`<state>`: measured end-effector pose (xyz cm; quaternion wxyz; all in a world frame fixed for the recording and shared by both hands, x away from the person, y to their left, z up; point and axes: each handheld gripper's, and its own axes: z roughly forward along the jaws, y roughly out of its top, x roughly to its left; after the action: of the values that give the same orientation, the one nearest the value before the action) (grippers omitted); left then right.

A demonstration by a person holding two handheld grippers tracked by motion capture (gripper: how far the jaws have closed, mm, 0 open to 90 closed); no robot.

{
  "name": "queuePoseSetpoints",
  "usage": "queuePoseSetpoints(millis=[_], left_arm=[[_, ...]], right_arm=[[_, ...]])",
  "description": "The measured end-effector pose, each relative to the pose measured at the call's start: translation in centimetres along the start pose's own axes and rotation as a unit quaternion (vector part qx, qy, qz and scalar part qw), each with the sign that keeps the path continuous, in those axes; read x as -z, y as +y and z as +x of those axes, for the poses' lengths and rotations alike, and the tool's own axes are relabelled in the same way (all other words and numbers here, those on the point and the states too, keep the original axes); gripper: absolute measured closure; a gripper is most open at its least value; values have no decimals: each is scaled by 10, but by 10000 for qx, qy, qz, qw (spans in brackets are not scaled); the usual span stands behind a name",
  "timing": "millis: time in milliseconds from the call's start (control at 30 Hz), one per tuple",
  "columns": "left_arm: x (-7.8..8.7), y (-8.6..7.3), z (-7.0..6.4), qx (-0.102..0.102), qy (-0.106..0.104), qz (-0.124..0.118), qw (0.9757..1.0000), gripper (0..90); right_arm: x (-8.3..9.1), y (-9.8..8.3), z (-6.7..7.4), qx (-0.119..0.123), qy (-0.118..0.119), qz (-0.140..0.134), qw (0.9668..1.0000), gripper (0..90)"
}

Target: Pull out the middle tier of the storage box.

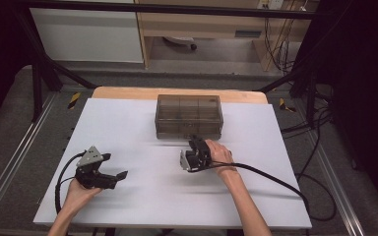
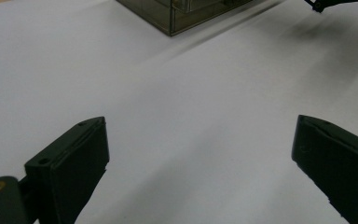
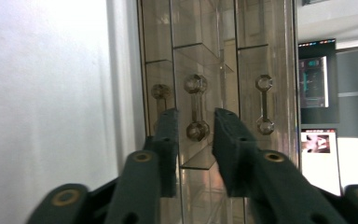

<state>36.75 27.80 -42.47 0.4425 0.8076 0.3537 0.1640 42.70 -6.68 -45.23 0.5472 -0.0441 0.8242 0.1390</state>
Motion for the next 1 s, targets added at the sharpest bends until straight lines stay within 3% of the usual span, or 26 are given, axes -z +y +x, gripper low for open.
queuePoseSetpoints(millis=[133,267,367,467,633,867,1000], left_arm=[[0,0,0,-2,-5,6,10000,33],[0,0,0,3,-5,4,10000,33],[0,0,0,4,-4,3,10000,33],[0,0,0,2,-5,8,10000,33],[0,0,0,0,-5,10,10000,33],[0,0,0,3,-7,12,10000,33],[0,0,1,3,-2,15,10000,33]], right_arm=[[1,1,-1,-172,78,-79,9998,478],[-1,2,-3,-311,135,-108,9994,414],[-5,0,-5,-329,185,36,9993,389],[-9,-2,-6,-325,238,131,9991,391],[-13,-2,-7,-388,301,114,9987,474],[-16,-3,-9,-376,186,113,9991,590],[-17,-3,-10,-335,189,99,9992,607]])
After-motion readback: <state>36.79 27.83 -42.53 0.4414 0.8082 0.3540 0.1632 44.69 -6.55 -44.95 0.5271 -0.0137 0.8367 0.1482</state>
